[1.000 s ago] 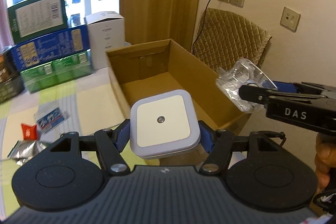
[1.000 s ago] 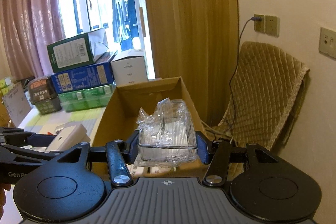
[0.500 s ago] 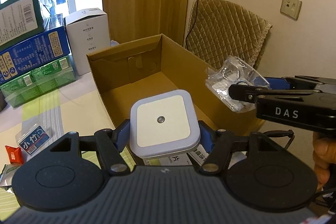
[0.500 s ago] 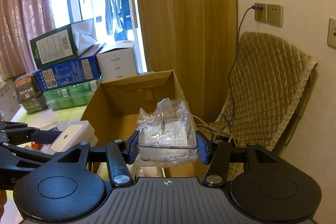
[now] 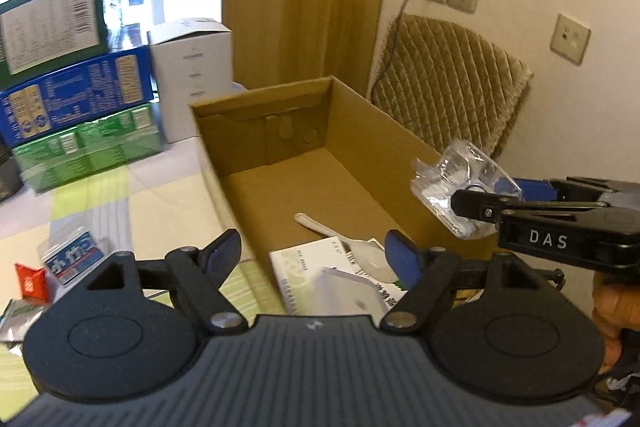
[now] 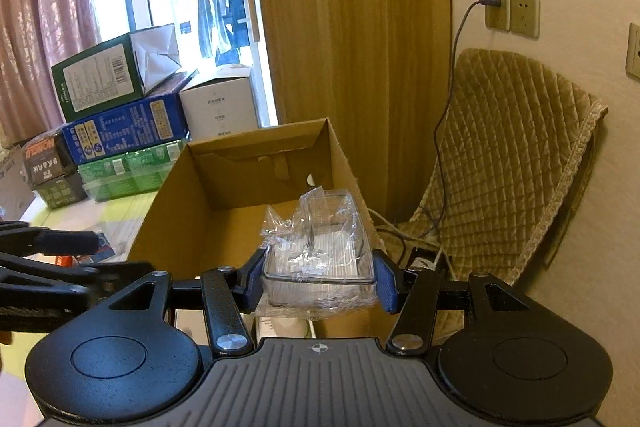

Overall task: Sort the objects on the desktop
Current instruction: 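Open both tools to drop the night-light and tray into the cardboard box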

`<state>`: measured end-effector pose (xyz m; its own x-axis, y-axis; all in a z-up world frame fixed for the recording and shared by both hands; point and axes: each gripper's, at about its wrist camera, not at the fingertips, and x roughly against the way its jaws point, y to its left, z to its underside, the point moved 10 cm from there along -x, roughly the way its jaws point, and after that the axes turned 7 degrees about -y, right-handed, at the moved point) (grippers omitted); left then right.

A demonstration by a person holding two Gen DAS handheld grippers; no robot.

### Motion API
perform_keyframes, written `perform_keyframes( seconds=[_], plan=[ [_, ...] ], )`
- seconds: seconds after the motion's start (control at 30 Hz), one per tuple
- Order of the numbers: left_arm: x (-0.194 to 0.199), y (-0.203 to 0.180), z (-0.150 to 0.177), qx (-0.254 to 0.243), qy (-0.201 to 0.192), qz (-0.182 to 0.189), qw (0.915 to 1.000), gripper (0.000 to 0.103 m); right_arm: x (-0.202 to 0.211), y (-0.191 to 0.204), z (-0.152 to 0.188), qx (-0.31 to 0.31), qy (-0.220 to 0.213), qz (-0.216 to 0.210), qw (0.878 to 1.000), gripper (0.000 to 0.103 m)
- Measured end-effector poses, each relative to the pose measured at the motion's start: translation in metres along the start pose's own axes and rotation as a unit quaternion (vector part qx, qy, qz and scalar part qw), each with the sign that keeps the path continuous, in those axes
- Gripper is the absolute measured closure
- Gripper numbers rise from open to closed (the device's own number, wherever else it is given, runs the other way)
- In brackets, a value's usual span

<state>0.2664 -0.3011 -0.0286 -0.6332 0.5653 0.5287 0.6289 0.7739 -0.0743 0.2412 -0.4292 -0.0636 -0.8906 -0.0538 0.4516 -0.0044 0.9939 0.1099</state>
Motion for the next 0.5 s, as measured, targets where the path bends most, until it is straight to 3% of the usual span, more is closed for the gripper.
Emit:
perform_keyframes(
  seconds=[0.27,0.33,0.5],
  plan=[
    [0.021,0.013,0.01,0.018,0.003,-0.012,0.9998,0.028,-0.001,0.013,-0.006,-0.014,-0.012,-0.023,1.0,0.051],
    [0.025,0.013,0.013,0.022,0.005,-0.011,0.9997,0.028,-0.001,0.014,-0.008,-0.019,-0.016,-0.03,0.999,0.036],
    [0.041,0.015,0.027,0.037,0.008,-0.014,0.9992,0.027,0.017,0.011,-0.011,-0.03,-0.027,-0.025,0.999,0.032]
  ],
)
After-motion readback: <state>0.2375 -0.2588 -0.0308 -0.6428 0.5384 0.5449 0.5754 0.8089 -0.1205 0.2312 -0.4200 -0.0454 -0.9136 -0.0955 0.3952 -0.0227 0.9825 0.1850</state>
